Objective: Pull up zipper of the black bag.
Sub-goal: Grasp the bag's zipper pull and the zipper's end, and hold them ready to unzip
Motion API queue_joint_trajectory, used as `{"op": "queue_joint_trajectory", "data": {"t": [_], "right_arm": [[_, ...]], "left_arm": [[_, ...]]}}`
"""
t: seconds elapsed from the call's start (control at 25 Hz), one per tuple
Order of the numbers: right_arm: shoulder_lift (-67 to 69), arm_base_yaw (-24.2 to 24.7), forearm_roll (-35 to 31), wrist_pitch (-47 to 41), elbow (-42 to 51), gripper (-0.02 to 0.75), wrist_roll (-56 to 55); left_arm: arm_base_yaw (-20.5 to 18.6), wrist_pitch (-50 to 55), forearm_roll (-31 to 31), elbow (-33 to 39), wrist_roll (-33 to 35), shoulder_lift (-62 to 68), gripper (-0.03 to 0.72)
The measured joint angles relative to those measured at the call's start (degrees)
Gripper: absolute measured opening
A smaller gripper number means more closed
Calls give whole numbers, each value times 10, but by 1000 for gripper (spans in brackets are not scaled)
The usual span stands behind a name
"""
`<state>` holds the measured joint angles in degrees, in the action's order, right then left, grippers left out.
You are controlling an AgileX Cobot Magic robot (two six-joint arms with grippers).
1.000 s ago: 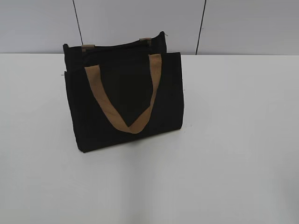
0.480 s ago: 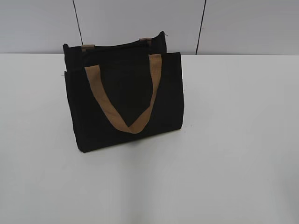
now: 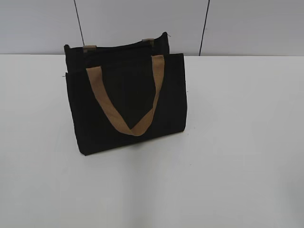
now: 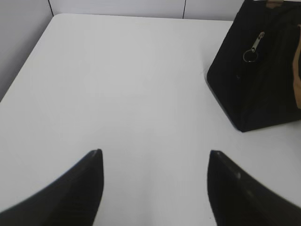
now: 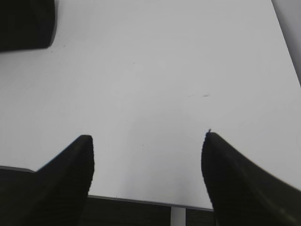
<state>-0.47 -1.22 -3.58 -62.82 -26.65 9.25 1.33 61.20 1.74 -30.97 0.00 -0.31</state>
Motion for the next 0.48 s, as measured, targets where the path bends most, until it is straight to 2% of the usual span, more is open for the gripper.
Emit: {"op": "queue_joint_trajectory", "data": {"t": [0.24, 0.48], "right_arm": [[0, 0, 0, 0, 0, 543, 0], [0, 0, 0, 0, 0, 543, 0]], "left_arm": [[1, -32, 29, -34, -76, 128, 504], [1, -144, 36, -57, -73, 321, 498]]}}
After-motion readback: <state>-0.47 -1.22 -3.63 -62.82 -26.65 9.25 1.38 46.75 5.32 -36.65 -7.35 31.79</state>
